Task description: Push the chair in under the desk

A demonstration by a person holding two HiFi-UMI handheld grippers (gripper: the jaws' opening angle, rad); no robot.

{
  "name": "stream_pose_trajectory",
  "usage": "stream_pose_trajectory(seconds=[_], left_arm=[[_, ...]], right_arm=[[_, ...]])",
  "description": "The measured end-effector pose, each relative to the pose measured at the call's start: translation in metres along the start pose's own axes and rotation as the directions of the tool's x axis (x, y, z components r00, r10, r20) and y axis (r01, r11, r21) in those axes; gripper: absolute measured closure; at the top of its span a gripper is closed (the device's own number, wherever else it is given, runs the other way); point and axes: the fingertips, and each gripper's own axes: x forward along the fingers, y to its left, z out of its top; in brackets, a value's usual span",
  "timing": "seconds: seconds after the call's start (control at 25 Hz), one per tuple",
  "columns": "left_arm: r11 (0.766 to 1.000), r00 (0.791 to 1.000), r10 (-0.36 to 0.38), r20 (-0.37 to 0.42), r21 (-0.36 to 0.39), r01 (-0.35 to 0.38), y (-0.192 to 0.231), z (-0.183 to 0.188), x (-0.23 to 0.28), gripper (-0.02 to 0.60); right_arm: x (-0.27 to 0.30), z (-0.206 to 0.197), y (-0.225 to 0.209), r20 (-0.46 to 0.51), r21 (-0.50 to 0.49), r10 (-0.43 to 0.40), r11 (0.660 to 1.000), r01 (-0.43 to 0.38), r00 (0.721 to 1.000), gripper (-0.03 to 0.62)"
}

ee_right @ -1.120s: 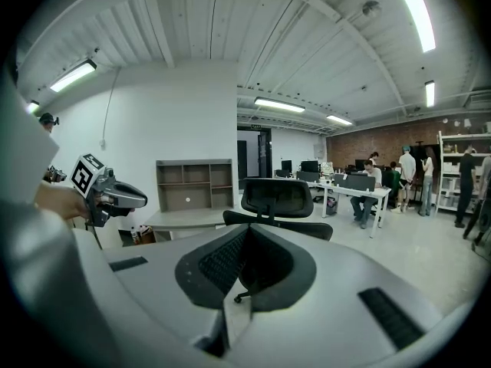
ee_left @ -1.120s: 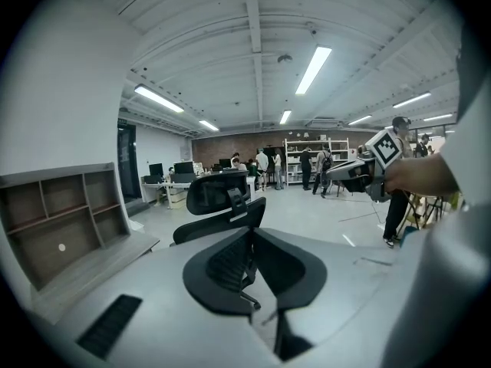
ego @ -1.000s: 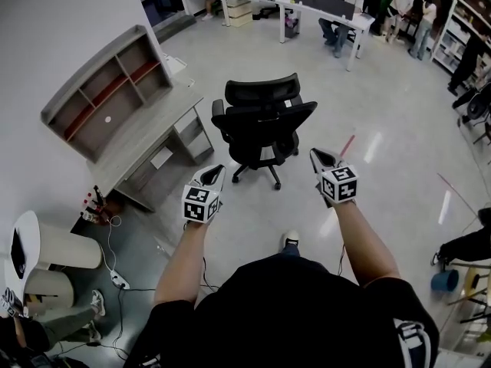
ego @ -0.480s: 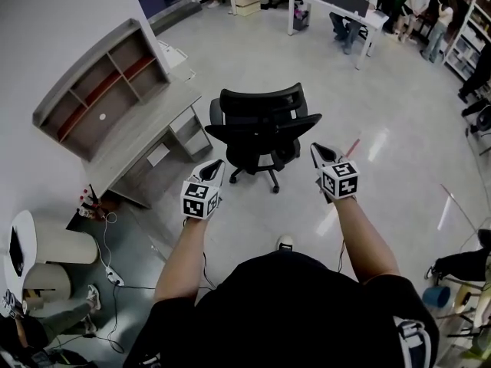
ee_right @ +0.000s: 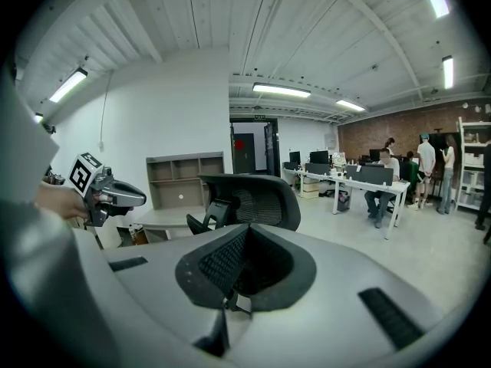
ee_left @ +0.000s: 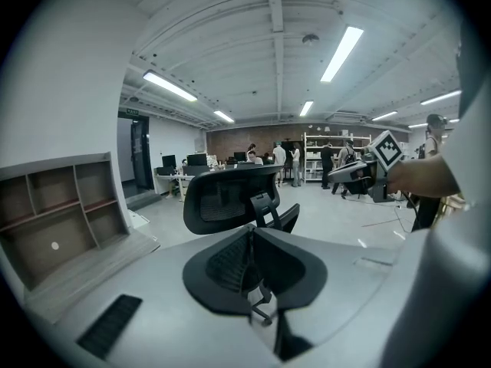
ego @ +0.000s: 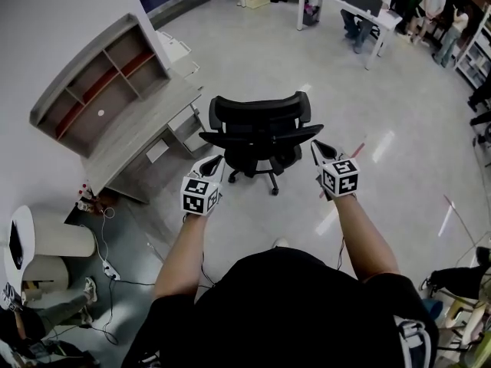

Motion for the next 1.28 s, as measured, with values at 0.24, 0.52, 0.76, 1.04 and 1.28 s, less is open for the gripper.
stream_pose_trajectory(seconds=[0.24, 0.52, 0.76, 1.04, 1.28], left_arm=[[1.0, 1.0, 0.007, -0.006, 0.0, -0.007, -0.003, 0.013, 0.037, 0.555], [1.0, 1.0, 0.024, -0.006, -0.008, -0.024, -0.006, 0.022, 0.063, 0.555], [0.999, 0.999, 0.038, -0.011, -0.008, -0.038, -0.005, 0.025, 0.071, 0.557], [0.999, 0.999, 0.047, 0.01, 0.01, -0.047, -0.005, 0.035, 0.072, 0.555], [0.999, 0.999, 0.039, 0.032, 0.009, -0.039, -0.001, 0.04, 0.069, 0.555]], right_arm=[[0.018, -0.002, -0.03, -0.012, 0.005, 0.021, 1.0, -0.021, 1.0, 0.598], [0.037, 0.0, -0.057, -0.008, 0.011, 0.04, 0.999, -0.04, 0.999, 0.599], [0.043, 0.003, -0.068, 0.001, 0.017, 0.048, 0.999, -0.048, 0.999, 0.599], [0.04, 0.011, -0.073, 0.014, 0.014, 0.044, 0.999, -0.044, 0.999, 0.597], [0.037, 0.02, -0.071, 0.022, -0.005, 0.032, 0.999, -0.032, 0.999, 0.599]])
